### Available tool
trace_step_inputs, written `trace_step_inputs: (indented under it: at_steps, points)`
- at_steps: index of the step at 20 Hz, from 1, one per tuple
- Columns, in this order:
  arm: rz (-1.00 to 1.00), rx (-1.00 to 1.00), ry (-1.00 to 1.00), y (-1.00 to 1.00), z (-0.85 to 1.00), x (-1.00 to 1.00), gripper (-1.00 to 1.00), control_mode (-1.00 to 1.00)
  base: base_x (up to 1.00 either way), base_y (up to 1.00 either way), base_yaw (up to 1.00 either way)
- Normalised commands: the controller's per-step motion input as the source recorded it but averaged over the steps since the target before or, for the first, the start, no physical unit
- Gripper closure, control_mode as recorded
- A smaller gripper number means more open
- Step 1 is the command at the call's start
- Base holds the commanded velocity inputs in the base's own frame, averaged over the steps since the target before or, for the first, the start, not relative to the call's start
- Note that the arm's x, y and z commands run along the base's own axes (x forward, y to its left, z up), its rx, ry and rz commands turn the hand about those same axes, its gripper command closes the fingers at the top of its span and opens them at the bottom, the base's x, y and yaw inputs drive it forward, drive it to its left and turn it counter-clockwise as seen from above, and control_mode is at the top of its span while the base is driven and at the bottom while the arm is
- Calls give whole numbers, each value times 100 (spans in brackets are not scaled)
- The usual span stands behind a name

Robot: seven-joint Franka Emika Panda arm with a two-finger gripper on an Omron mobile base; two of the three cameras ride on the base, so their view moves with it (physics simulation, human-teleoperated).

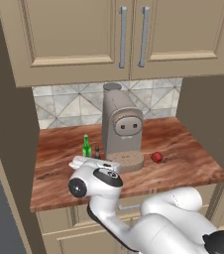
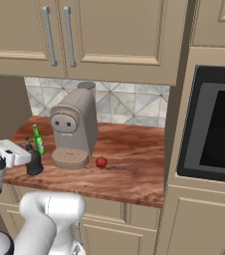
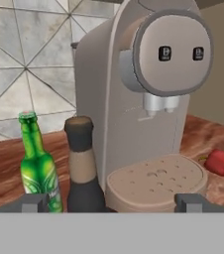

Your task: Place the liquor and beer on the top shelf of the fridge to keep them out of children's reach, and place the bell pepper on lower shelves for easy access.

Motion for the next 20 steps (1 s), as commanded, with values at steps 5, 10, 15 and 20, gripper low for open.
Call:
trace_step_inputs:
  at_steps: [5, 10, 15, 20]
  points:
    - [0, 0, -4, 0, -16, 15, -100, -100, 0, 0, 0]
    - [0, 0, -3, 11, -13, 14, -100, -100, 0, 0, 0]
    - [0, 0, -2, 12, -12, 17, -100, -100, 0, 0, 0]
    - [0, 0, 0, 2, -4, 24, -100, -100, 0, 0, 0]
